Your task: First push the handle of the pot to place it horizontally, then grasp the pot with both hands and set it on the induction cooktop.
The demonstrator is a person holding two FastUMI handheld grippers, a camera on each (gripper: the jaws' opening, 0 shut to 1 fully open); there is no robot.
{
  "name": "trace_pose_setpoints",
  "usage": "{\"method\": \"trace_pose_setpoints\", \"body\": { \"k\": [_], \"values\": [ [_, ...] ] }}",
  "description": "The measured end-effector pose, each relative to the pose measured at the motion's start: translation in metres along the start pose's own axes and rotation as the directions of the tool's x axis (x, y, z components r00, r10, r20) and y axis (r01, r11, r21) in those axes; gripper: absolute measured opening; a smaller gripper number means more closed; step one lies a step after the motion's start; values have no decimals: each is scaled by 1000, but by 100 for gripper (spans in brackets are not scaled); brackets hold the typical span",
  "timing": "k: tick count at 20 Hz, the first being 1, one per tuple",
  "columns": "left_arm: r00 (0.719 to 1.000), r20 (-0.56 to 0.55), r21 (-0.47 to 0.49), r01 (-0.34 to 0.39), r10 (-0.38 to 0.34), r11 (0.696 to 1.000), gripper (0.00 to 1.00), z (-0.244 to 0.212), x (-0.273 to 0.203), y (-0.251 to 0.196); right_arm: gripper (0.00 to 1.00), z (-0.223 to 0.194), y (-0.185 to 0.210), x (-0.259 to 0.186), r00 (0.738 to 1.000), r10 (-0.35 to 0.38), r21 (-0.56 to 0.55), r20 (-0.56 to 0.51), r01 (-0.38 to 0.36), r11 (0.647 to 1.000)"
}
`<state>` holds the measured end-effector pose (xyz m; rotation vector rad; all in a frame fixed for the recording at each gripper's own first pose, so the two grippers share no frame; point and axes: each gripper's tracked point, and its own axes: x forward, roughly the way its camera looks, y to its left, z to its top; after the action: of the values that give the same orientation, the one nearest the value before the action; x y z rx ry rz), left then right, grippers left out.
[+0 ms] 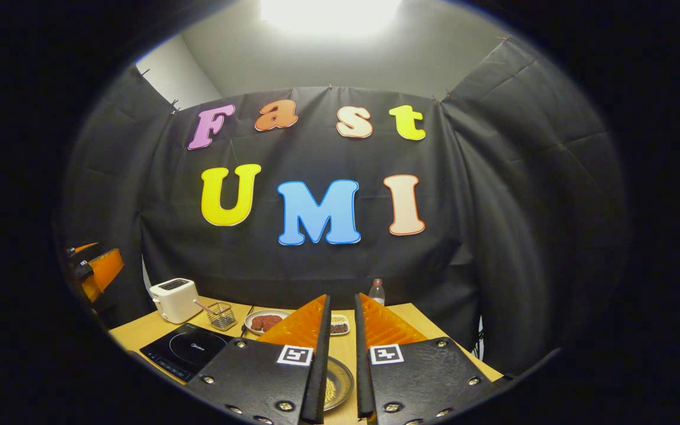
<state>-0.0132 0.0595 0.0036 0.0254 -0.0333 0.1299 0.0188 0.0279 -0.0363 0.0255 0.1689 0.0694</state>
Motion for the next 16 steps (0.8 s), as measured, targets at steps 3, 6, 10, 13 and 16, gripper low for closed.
{"method": "trace_pose_setpoints", "body": {
  "k": [3,6,10,13,16],
  "values": [
    [1000,5,5,-7,7,1000,100,3,-3,4,21,-4,4,0,1000,23,-10,-11,-23,1000],
    [1000,11,3,-19,19,1000,100,4,-5,9,3,2,6,-1,999,15,-28,30,-14,1000],
    [999,12,-2,-35,35,999,98,3,-8,18,0,6,37,-8,990,124,-61,65,-120,991],
    [999,13,-2,-46,46,999,98,2,-11,27,0,-6,63,-7,979,202,-96,33,-198,975],
    [998,9,3,-67,67,998,98,0,-13,40,0,-19,82,-8,971,239,-98,-15,-239,966]
  ]
}}
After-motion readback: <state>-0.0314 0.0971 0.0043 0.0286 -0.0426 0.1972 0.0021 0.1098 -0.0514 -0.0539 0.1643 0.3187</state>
